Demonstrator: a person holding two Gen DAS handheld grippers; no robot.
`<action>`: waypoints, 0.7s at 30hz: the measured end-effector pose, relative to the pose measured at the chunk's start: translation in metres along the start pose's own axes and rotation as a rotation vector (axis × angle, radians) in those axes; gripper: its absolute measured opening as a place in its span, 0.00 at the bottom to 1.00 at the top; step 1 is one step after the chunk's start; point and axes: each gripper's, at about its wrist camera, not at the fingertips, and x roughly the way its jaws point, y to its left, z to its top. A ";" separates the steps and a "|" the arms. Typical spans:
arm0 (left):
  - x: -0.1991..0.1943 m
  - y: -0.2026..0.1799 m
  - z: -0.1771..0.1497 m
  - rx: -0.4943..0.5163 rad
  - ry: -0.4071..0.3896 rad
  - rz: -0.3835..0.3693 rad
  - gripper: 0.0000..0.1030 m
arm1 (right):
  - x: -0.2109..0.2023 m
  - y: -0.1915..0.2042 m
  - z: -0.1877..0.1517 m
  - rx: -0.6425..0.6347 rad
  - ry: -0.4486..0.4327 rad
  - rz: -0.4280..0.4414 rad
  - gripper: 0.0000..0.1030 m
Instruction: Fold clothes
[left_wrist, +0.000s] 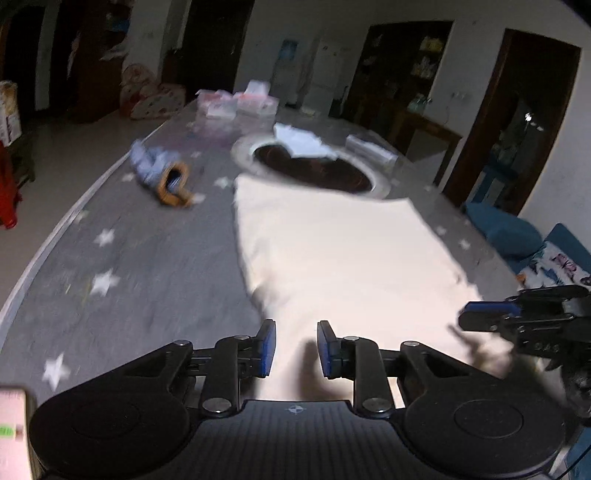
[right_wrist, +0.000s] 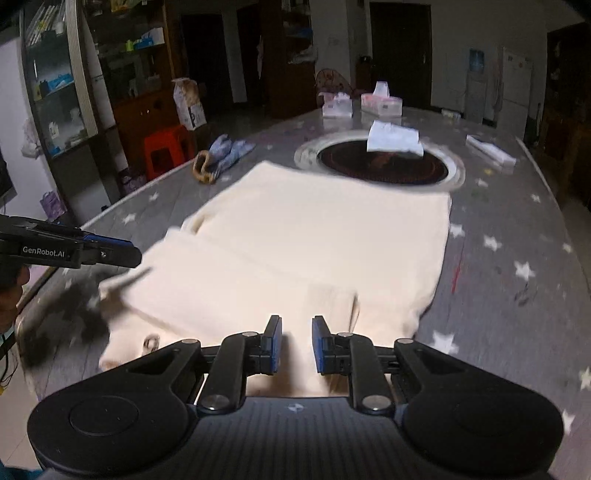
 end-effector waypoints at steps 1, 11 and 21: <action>0.005 -0.004 0.005 0.007 -0.005 -0.008 0.25 | 0.002 -0.001 0.005 0.001 -0.008 -0.004 0.16; 0.043 -0.009 0.012 0.073 0.046 0.010 0.28 | 0.017 -0.010 0.004 -0.032 0.026 -0.033 0.16; -0.020 -0.034 -0.023 0.290 0.027 -0.067 0.29 | -0.028 0.017 -0.019 -0.211 0.053 -0.028 0.27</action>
